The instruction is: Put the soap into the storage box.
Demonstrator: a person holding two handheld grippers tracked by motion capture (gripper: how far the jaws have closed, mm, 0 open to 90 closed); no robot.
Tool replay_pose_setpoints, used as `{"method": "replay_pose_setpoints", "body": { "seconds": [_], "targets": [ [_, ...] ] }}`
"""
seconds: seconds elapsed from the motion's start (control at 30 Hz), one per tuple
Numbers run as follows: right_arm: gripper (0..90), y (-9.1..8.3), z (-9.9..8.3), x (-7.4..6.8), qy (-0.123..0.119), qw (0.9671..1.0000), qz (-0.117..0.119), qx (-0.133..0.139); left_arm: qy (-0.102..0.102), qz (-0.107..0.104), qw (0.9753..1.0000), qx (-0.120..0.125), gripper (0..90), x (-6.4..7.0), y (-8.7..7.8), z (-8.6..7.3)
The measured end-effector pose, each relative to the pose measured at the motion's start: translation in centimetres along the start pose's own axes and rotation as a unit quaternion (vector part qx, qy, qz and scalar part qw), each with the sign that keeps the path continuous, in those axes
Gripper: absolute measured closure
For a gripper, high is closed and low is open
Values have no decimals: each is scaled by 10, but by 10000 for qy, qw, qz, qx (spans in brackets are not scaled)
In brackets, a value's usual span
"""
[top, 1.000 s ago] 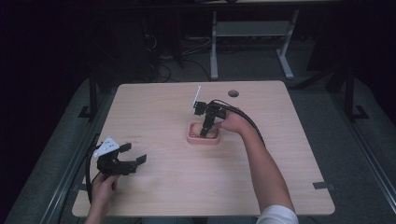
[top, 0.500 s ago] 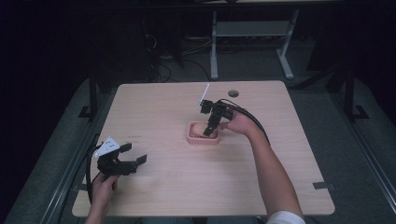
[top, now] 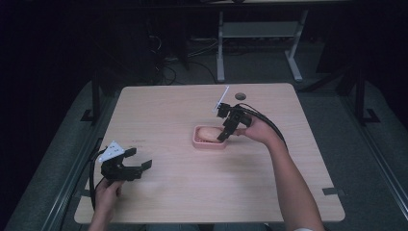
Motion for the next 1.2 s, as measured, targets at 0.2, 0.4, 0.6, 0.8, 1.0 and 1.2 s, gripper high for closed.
{"method": "replay_pose_setpoints", "body": {
  "seconds": [0.2,0.4,0.6,0.8,1.0,1.2],
  "targets": [
    [261,-5,-12,0,79,9999,-12,87,-24,6,10000,12,143,0,0,0],
    [261,-9,-21,-2,140,9999,-20,76,-10,8,10000,6,143,0,0,0],
    [261,-14,-25,-5,137,9997,-33,182,-12,10,10000,3,143,0,0,0],
    [261,-16,-32,-7,149,9997,-38,195,-5,6,10000,5,143,0,1,0],
    [261,-18,-43,-10,200,9996,-31,218,-1,1,10000,-39,143,1,1,-1],
    [261,-22,-54,-11,264,9991,-59,312,16,1,10000,-28,143,1,1,-1]
  ]
}}
Point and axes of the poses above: each handheld gripper's, and its own axes: y roughly forward along the jaws, z roughly out of its top, x roughly to its right, the point moved 9 cm from there along y, roughly forward along the jaws, and after that the axes turned 2 degrees about -x, right-handed, at the moved point
